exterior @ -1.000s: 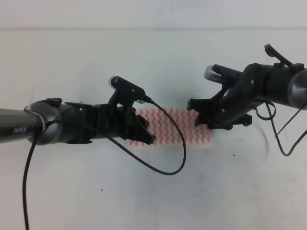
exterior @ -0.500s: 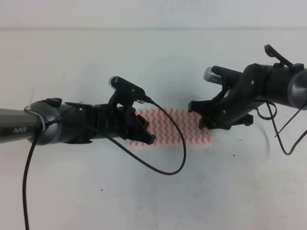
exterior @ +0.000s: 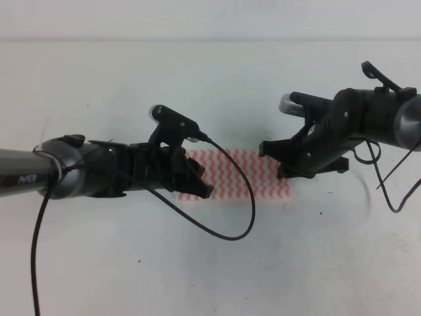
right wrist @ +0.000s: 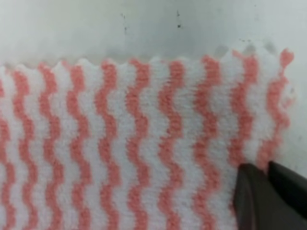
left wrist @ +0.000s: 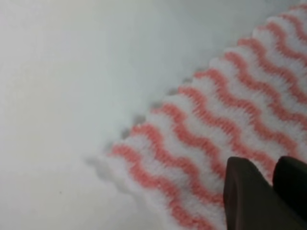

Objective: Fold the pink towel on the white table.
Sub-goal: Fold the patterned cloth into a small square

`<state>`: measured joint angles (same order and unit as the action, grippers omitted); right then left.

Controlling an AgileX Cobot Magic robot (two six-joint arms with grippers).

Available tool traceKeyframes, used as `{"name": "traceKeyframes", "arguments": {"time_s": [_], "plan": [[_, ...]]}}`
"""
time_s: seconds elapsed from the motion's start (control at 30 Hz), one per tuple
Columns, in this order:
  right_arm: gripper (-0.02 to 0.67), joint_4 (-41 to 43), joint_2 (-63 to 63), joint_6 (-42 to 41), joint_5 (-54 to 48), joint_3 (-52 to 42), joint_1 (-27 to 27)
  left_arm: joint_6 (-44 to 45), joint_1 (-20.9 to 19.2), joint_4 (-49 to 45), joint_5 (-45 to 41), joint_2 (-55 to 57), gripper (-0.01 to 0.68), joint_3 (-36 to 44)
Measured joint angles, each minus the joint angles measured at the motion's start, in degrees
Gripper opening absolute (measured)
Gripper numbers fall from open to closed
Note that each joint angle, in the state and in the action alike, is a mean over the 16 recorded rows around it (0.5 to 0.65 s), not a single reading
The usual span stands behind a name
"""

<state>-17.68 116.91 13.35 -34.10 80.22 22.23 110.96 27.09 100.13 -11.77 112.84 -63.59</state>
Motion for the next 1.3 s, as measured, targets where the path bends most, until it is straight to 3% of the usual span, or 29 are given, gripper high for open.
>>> {"name": "traceKeyframes", "arguments": {"time_s": [1.0,1.3], "plan": [[-0.016,-12.1,-6.2,-10.0,3.5,0.0,0.1,0.9,0.0,-0.1,-7.6,-0.9,0.107,0.0],[-0.015,-12.9,-6.2,-10.7,3.6,0.0,0.1,1.1,-0.4,-1.1,-4.2,-3.7,0.107,0.3]]}}
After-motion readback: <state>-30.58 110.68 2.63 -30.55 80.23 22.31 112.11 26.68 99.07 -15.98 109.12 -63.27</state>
